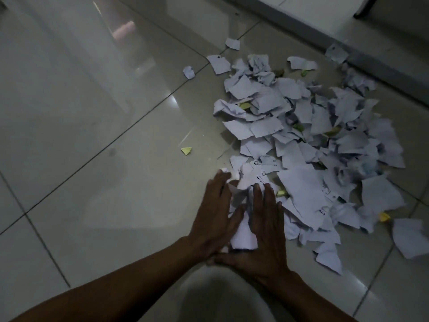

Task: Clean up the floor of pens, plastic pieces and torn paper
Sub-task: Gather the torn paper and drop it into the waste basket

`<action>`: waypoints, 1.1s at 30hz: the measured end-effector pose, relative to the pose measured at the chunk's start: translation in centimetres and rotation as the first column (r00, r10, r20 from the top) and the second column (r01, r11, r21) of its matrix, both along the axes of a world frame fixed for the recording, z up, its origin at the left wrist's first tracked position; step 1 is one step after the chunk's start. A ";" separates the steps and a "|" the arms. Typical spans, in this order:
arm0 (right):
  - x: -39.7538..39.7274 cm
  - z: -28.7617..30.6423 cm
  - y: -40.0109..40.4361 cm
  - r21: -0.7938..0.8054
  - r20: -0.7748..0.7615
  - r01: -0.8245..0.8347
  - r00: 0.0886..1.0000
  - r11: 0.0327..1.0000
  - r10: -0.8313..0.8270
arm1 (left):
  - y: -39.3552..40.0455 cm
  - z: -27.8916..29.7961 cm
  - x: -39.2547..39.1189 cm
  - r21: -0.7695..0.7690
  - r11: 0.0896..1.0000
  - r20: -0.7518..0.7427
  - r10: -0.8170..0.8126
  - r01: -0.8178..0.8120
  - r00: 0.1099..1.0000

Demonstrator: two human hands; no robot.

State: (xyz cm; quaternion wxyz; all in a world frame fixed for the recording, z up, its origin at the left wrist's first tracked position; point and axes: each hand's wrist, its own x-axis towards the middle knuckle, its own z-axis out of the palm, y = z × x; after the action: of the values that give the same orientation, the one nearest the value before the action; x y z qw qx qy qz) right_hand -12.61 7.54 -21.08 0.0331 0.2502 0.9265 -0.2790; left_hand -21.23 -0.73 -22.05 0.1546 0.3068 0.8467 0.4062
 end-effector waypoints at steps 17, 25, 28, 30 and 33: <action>-1.1 -1.8 2.9 0.140 -0.540 0.064 0.841 0.988 0.022 | 2.3 2.9 0.7 0.209 0.888 0.095 0.398 -0.409 0.912; -1.3 -3.2 3.5 0.244 -0.497 0.044 0.864 0.969 0.086 | -0.7 3.8 -3.6 0.123 0.992 -0.151 0.003 0.015 0.989; -1.5 -3.0 4.1 0.241 -0.467 0.052 0.881 0.969 0.069 | -1.3 4.7 -5.9 0.153 0.980 -0.120 0.149 -0.130 0.981; -1.4 -2.6 4.4 0.242 -0.468 0.052 0.881 0.969 0.069 | -1.6 4.4 -7.7 0.126 0.941 -0.135 0.331 -0.315 0.934; -1.6 -1.4 5.5 0.182 -0.507 0.037 0.860 0.983 0.062 | -2.0 3.5 -10.1 -0.057 0.934 -0.179 0.338 -0.353 0.924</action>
State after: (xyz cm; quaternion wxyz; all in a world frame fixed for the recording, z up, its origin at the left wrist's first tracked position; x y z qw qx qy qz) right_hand -14.19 13.01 -22.44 -0.2349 0.1633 0.9256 -0.2477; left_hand -31.37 -2.72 -18.55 0.0228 0.1782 0.9145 0.3625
